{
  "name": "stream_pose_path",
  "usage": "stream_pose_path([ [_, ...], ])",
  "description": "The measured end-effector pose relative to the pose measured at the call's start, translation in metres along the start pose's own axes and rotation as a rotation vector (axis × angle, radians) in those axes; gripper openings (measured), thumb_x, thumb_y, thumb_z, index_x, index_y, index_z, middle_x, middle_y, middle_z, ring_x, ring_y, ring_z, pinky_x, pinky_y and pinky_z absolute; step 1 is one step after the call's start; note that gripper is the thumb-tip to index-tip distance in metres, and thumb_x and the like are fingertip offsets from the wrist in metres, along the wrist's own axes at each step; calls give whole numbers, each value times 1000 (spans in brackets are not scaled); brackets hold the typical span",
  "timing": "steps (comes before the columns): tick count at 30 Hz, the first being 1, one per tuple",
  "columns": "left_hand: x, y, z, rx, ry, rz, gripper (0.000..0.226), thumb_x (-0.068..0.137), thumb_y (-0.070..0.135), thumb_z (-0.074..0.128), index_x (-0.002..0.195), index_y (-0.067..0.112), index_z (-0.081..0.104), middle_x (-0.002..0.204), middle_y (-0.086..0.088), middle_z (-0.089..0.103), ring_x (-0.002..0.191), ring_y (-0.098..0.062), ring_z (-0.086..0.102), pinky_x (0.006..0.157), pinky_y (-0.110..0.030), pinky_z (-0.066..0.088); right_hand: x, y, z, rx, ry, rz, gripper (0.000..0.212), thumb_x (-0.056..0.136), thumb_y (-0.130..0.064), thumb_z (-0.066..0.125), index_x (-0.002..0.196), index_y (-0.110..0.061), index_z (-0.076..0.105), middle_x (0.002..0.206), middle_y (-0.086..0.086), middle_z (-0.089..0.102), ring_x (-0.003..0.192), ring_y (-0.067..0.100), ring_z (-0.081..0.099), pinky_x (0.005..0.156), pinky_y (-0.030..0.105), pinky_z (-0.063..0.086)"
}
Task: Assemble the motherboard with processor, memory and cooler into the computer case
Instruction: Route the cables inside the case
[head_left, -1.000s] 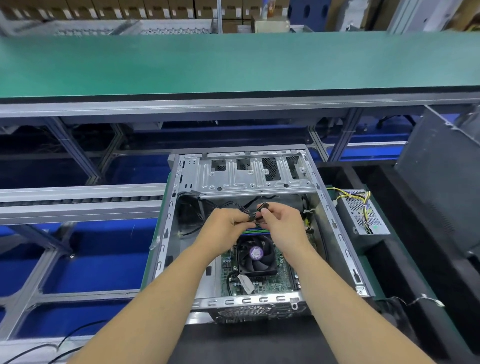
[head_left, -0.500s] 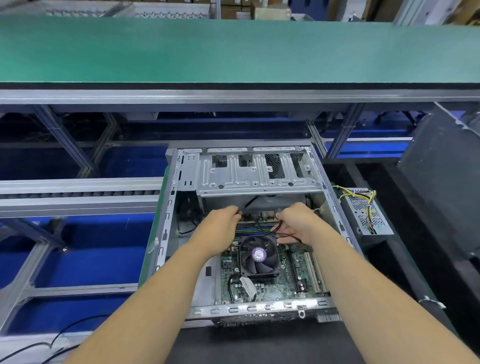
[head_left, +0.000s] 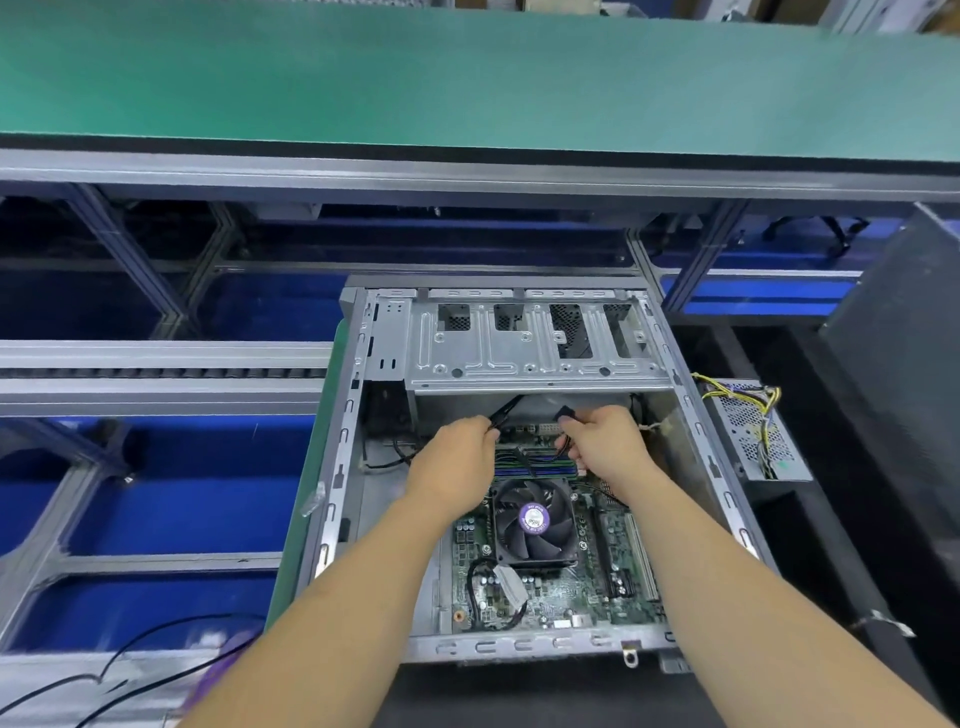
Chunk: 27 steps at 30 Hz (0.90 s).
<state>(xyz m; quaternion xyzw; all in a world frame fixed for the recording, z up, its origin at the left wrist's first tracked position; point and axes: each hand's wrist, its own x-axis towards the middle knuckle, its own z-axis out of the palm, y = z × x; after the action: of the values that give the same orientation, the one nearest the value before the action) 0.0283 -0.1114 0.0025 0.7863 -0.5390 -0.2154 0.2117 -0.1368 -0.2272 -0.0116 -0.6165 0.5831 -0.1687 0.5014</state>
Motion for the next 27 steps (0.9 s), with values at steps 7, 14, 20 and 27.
stream_pose_path([
  [7, 1, -1, 4, -20, -24, -116, 33, 106, 30, 34, 95, 12, 60, 88, -3, 69, 82, -25, 65, 75, -44, 55, 3, 3, -1, 47, 64, -16, 9, 98, -6, 60, 103, 0, 64, 58, 1, 69, 46, 8, 53, 43, 22, 43],
  [14, 1, -1, 5, 27, 41, -152, 29, 106, 31, 35, 94, 15, 56, 81, 0, 66, 75, -24, 61, 60, -33, 41, 2, 1, -8, -50, 33, -113, 30, 101, -1, 50, 114, -18, 71, 84, 2, 72, 61, 0, 60, 50, 10, 40],
  [20, 0, 0, 4, 7, 42, -165, 26, 106, 28, 35, 86, 15, 46, 69, 2, 51, 67, -27, 54, 57, -32, 36, 3, -4, -7, -339, 80, -208, 23, 93, -3, 63, 105, -17, 78, 81, -2, 70, 68, 10, 63, 50, 3, 38],
  [27, 2, -1, 2, -230, -1, -187, 32, 106, 24, 35, 92, 3, 54, 86, -11, 65, 80, -33, 61, 72, -44, 52, 6, -10, -4, -504, 53, -181, 39, 100, -19, 62, 63, -15, 51, 60, -2, 48, 51, 13, 43, 38, 12, 32],
])
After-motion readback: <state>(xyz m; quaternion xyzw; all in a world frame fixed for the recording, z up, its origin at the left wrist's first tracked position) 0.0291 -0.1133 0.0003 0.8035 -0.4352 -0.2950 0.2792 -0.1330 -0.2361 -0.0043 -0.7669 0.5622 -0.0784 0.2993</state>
